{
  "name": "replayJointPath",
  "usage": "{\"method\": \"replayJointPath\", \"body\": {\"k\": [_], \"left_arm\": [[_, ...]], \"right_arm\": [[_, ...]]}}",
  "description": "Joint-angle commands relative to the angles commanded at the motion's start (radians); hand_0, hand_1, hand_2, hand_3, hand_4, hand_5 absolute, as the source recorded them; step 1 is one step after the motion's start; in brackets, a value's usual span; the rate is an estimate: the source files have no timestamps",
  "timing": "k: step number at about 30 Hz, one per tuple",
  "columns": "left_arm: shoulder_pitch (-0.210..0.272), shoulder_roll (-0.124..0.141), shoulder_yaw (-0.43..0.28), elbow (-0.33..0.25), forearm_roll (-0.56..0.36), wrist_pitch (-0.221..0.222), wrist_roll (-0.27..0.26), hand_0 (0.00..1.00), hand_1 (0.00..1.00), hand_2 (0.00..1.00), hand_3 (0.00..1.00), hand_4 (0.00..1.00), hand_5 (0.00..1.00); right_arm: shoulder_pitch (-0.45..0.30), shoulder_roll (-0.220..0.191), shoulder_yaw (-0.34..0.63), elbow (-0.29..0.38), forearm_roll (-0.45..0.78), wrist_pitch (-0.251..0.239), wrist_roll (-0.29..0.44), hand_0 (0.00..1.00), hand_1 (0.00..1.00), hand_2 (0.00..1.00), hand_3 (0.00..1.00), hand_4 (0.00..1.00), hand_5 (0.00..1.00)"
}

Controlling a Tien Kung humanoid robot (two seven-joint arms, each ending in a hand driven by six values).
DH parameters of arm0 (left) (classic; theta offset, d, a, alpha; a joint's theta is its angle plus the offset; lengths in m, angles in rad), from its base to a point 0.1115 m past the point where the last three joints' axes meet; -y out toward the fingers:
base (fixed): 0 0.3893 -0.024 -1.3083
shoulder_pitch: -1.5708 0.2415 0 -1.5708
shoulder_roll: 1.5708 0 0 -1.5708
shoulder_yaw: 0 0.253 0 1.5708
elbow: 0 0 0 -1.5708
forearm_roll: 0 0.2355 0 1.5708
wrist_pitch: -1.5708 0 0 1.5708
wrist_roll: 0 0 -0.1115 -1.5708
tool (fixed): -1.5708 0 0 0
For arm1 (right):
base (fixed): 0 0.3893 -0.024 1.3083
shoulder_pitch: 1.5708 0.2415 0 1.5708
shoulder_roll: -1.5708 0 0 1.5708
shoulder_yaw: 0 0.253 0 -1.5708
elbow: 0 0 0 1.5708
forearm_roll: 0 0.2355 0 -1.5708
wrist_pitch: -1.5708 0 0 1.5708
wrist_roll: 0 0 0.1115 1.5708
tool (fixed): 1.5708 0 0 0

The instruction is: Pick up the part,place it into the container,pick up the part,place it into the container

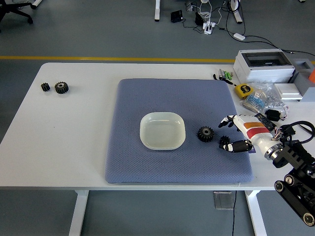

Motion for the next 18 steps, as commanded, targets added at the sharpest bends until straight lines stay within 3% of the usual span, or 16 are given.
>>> {"method": "replayJointPath", "body": {"k": [13,14,18], "left_arm": [[0.002,0.0,-0.007,0.0,0.009,0.006,0.0,0.735,0.757,0.817,0.635,0.739,0.567],[0.002,0.0,-0.007,0.0,0.011,0.006,0.001,0.734,0.754,0.816,0.633,0.738,0.569],[0.002,0.0,-0.009,0.0,0.018,0.007,0.003,0.734,0.754,0.816,0.633,0.738,0.569]], "right_arm": [[0.011,0.013,-0.026,-0.05,0.021,0.0,-0.008,0.353,0.489,0.522,0.518,0.878,0.165],[0.014,0.014,-0.027,-0.053,0.022,0.0,-0.009,0.363,0.488,0.527,0.521,0.829,0.222],[0.021,0.02,-0.027,-0.072,0.025,0.0,-0.017,0.363,0.488,0.527,0.521,0.829,0.222]]}}
